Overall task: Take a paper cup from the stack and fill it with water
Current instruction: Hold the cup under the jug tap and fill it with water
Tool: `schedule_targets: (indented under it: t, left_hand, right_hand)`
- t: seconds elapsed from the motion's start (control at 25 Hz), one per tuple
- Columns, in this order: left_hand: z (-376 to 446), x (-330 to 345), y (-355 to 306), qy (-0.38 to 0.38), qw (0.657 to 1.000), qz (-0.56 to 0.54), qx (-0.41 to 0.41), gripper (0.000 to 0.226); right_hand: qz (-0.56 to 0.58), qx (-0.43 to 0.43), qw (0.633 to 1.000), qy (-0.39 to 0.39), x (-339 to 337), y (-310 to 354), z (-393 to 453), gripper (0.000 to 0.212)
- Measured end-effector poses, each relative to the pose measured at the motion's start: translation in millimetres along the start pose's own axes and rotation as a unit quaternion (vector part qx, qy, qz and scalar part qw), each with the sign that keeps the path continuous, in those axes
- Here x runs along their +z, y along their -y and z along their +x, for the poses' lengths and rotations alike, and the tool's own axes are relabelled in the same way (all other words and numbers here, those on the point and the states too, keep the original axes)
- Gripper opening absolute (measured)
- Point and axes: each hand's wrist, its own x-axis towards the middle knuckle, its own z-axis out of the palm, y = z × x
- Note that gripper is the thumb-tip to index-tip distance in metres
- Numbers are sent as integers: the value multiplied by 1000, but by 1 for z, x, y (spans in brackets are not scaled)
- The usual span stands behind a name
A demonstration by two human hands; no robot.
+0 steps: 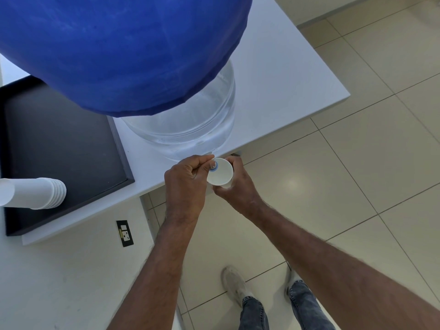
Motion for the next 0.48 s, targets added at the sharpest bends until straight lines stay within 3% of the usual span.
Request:
schedule_targets:
  t: [0.48]
  left_hand:
    - [-5,-2,2,12,998,28,47,19]
  right_hand:
    - [-3,1,1000,-6,0,-1,0,60]
